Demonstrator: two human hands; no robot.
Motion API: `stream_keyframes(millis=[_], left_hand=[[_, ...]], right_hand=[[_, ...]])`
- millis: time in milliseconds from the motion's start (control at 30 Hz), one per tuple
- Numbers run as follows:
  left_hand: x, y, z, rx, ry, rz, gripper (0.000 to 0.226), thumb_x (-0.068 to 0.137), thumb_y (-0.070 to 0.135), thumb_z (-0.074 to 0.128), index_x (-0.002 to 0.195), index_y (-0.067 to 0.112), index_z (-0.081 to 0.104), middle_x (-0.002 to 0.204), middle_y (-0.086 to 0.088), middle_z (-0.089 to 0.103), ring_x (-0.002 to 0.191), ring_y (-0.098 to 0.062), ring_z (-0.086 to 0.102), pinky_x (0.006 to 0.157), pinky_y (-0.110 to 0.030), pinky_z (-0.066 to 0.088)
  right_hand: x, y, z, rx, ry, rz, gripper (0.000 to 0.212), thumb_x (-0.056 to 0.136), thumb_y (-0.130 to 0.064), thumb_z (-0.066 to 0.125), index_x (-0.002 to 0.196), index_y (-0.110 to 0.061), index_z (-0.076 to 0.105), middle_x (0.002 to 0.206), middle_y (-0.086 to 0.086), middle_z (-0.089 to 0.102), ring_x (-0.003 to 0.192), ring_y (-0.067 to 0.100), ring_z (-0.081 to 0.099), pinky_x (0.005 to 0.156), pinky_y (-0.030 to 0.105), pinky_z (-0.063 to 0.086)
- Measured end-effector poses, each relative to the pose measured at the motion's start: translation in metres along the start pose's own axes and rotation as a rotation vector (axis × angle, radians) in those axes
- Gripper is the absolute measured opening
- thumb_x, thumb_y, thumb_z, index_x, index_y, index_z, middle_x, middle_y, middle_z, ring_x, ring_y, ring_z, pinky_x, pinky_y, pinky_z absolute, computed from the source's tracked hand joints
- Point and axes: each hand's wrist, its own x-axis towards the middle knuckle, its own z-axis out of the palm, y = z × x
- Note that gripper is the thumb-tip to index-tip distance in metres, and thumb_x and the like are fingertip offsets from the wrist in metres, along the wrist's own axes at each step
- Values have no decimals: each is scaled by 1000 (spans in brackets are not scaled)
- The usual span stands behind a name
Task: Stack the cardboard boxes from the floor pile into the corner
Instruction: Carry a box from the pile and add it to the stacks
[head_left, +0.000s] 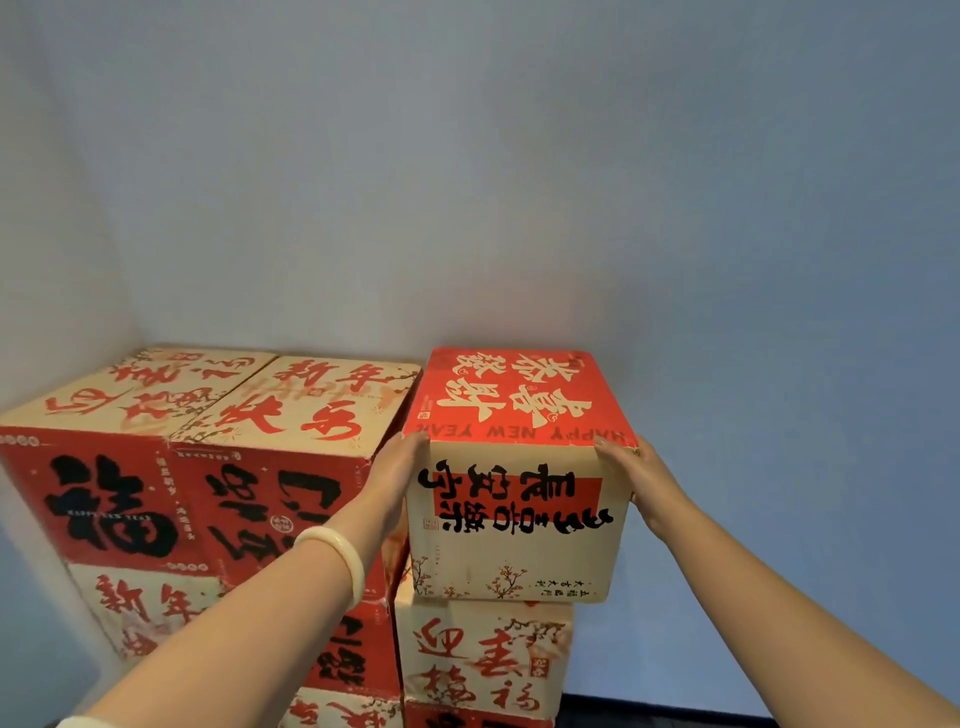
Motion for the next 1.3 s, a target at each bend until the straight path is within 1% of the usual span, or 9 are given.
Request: stream_keyframes(millis=[133,233,400,533,733,1000,1100,1200,1300], left_hand=[[30,-10,-4,10,-52,7,27,91,34,47,110,21,61,101,-3,70,93,-22,66,79,-36,51],[46,-21,-6,14,-73,23,29,90,36,50,116,27,61,108,0,69,98,-18,65,86,-39,52],[55,-38,-9,19,-53,26,34,89,41,50,121,33,57,112,7,66,103,-13,61,79,-31,48],[54,-46,-10,9,-50,32,46,90,45,51,132,28,47,121,4,61,104,-11,58,73,-27,45],[48,-63,-18,51,-68,4,81,79,65,52,145,27,27,142,2,43,128,-21,43,104,-41,37],[31,-137,-29,246,-105,-215,79,86,8,62,149,15,14,152,-6,27,134,-24,37,104,-34,35],[36,-162,-36,392,-117,-299,79,87,4,58,150,15,12,154,-7,24,137,-25,32,98,-29,37],[39,-175,-39,489,-116,-329,67,91,0,47,149,13,18,149,-9,34,132,-24,40,80,-15,35],[46,-185,-41,515,-137,-284,63,92,0,45,148,14,21,148,-7,37,131,-22,40,79,-10,33]], right_hand=[[11,15,5,-4,48,15,74,67,-49,74,132,-27,44,120,-1,61,110,19,57,98,44,45],[15,27,8,-3,64,35,68,75,-44,73,132,-27,42,121,0,60,112,21,56,101,46,44],[15,40,14,49,99,35,65,75,-43,71,131,-28,42,121,0,59,111,21,56,99,44,46],[9,43,13,40,72,33,94,55,-65,75,133,-29,40,122,-1,57,112,18,57,99,43,46],[0,63,7,-4,-31,99,84,71,-48,72,141,-27,31,138,-4,46,118,12,45,98,32,33],[-10,117,0,-154,-43,287,91,77,-26,76,148,-22,18,151,6,29,139,24,28,111,46,26],[-7,135,5,-188,-61,353,83,80,-19,73,146,-16,23,145,11,37,131,24,37,106,40,33],[-4,149,11,-227,-72,423,68,83,-9,69,139,-9,32,131,11,48,105,19,47,81,25,41],[1,160,15,-256,-51,433,64,83,-7,69,137,-7,35,129,12,51,97,16,48,65,19,39]])
